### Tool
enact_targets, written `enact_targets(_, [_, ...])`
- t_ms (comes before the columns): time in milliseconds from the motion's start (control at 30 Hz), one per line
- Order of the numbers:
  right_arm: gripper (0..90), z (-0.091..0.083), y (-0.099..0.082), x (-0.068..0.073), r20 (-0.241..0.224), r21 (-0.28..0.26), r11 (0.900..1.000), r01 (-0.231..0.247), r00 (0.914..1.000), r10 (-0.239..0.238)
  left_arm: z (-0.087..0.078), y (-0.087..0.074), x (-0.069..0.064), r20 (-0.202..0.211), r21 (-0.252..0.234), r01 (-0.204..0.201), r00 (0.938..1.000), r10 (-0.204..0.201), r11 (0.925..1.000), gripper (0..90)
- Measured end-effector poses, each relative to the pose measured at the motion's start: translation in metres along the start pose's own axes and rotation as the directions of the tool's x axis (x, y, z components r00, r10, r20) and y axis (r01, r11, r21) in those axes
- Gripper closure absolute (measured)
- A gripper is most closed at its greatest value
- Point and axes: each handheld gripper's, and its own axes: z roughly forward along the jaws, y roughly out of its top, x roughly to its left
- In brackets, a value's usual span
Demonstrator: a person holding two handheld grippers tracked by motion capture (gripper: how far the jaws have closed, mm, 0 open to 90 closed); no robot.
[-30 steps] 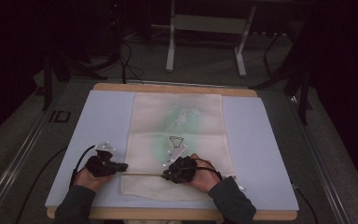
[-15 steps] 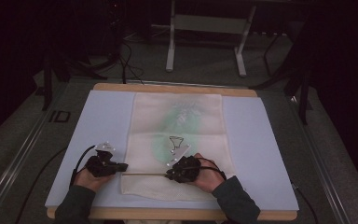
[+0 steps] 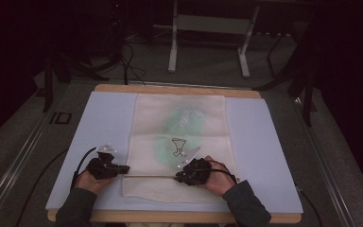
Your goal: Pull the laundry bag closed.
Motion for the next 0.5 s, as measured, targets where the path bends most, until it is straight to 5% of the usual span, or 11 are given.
enact_targets(500, [82.3, -0.007, -0.015, -0.004, 0.007, 0.008, 0.9997, -0.024, 0.9997, 0.024, 0.000, 0.000, 0.000, 0.004, -0.005, 0.006, 1.0000, -0.006, 1.0000, 90.0])
